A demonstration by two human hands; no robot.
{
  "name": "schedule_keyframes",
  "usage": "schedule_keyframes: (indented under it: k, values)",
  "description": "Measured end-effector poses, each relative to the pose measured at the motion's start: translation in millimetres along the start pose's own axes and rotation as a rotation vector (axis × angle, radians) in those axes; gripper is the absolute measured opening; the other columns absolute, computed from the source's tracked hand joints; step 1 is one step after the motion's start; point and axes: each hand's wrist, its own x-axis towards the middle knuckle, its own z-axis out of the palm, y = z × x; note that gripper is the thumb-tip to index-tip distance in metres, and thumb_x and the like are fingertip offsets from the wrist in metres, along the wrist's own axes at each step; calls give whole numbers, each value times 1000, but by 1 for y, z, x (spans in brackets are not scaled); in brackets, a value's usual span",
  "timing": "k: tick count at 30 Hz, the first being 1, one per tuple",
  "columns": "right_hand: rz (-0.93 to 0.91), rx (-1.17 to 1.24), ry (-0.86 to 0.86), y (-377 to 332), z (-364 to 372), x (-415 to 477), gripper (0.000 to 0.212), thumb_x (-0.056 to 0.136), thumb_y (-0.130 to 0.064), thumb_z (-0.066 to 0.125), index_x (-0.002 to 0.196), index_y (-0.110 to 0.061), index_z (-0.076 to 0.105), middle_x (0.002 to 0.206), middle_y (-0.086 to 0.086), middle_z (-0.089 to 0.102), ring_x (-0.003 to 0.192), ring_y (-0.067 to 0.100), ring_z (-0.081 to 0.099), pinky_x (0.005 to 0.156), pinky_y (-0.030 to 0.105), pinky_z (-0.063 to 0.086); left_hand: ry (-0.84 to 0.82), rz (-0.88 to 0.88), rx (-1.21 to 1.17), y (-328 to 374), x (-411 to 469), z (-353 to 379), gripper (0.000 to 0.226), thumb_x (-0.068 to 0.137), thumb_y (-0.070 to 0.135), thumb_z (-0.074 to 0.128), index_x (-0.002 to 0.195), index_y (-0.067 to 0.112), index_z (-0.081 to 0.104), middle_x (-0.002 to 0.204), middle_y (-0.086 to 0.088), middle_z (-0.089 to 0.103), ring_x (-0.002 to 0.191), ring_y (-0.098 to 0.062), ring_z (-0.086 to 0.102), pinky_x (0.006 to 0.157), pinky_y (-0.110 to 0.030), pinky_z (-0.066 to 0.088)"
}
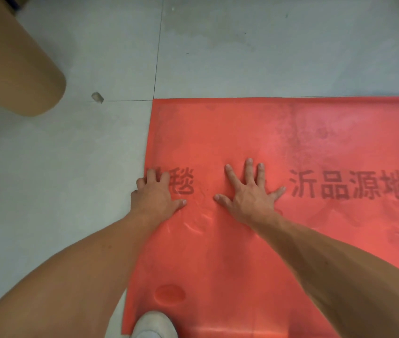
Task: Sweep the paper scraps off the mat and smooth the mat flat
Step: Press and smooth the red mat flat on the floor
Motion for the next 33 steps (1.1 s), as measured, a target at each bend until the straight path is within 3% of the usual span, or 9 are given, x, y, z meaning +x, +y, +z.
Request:
schedule_keyframes:
  k: [2, 5, 8, 12, 33]
  values:
    - [0, 1, -2, -1, 0, 1, 84, 84, -78, 41, 150, -53, -4, 161, -3, -26, 146, 28, -26, 99, 84, 4, 45, 9, -48, 3, 10, -8, 86, 74, 65, 68, 142, 26, 33, 147, -10, 27, 131, -36, 30, 101, -48, 42]
    - [0, -1, -8, -1, 0, 1, 84, 84, -78, 41, 150, -53, -5, 160, -3, -27, 146, 28, -27, 99, 84, 4, 20, 36, -103, 9, 27, -11, 107, 73, 64, 70, 154, 26, 13, 161, -10, 7, 146, -35, 8, 116, -46, 24]
    - [-2, -3, -4, 0, 2, 2, 83, 84, -78, 41, 149, -54, -5, 160, -3, -27, 146, 28, -28, 98, 83, 2, 19, 30, -106, 19, 39, -7, 107, 78, 66, 62, 156, 20, 5, 163, -11, -1, 149, -34, 0, 121, -43, 11]
    - [-9, 4, -2, 2, 3, 5, 83, 83, -79, 41, 148, -55, -4, 160, -4, -27, 146, 28, -28, 97, 84, 1, 19, -27, -117, 28, 42, -4, 103, 82, 66, 58, 156, 20, 2, 163, -7, -6, 148, -36, -2, 119, -50, 15]
    - [-25, 25, -19, 4, 1, 6, 82, 84, -78, 42, 147, -56, -5, 160, -5, -29, 145, 27, -30, 97, 84, -1, 30, -27, -158, 27, 42, -1, 101, 82, 63, 61, 156, 20, 8, 164, -8, -4, 148, -39, 1, 120, -46, 12]
